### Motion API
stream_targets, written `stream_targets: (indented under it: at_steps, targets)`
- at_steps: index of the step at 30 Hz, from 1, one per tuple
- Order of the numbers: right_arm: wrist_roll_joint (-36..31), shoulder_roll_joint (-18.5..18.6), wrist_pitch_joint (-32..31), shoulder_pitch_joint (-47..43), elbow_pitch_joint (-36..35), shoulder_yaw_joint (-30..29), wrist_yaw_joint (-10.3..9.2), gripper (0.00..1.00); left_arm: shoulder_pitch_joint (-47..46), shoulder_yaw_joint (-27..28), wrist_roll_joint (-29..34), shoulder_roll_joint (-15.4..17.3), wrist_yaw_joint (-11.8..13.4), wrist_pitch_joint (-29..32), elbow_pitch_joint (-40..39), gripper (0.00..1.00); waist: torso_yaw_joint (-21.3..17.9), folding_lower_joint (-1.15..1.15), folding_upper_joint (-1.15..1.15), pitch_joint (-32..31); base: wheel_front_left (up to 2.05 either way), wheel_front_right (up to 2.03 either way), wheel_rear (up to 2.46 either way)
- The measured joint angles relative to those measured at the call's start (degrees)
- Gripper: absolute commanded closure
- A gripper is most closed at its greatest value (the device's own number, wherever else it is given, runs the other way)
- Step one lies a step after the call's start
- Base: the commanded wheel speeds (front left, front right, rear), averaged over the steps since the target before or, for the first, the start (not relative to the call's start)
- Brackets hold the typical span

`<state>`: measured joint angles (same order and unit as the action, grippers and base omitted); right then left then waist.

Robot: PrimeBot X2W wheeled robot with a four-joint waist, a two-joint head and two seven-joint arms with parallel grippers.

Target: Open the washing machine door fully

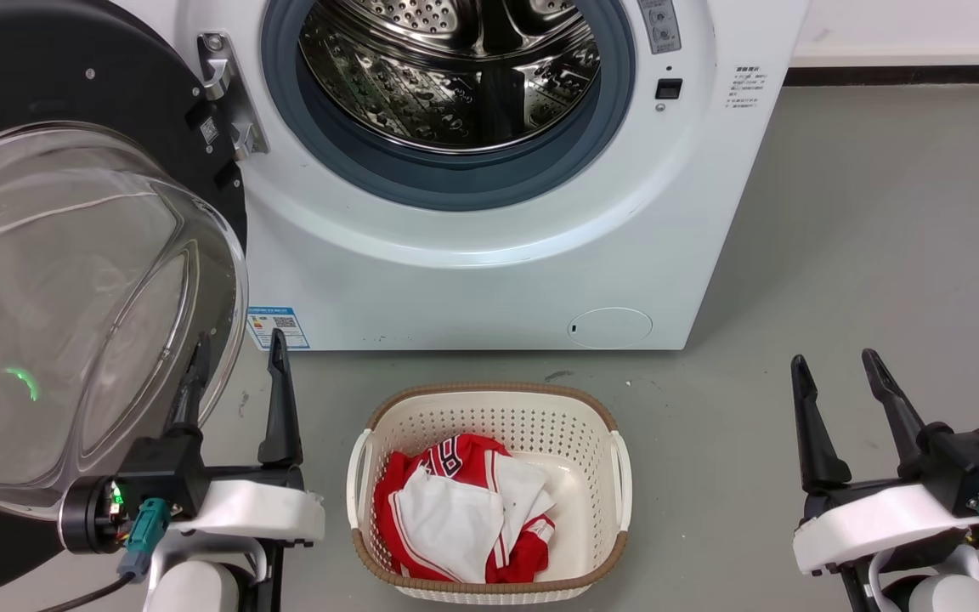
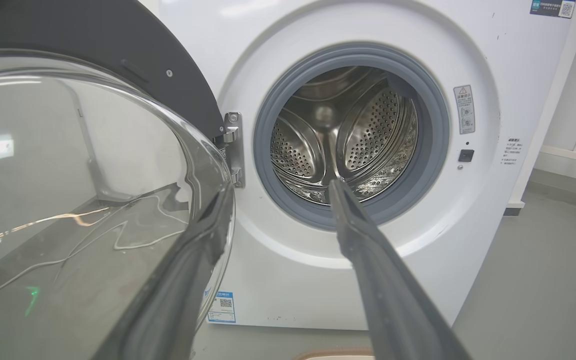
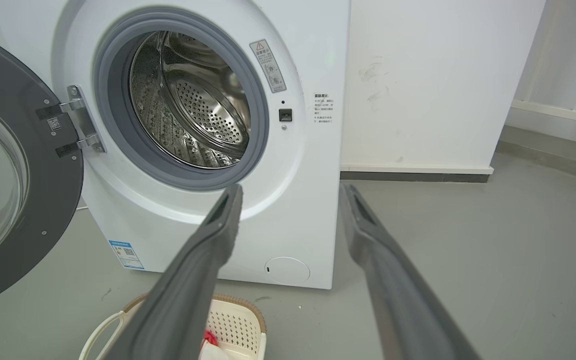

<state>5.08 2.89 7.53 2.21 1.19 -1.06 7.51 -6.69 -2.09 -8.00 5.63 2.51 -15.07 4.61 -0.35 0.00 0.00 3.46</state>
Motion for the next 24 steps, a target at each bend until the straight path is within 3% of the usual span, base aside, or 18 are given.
stream_targets:
  at_steps: [24]
  targets:
    - [0.3,0.0,-0.2,-0.3,0.2,0.6,0.00,0.00,1.8,1.8,3.2,-2.0,-2.5,0.0,0.5,0.00,-0.2,0.00,0.00,-0.6,0.00,0.00,0.00]
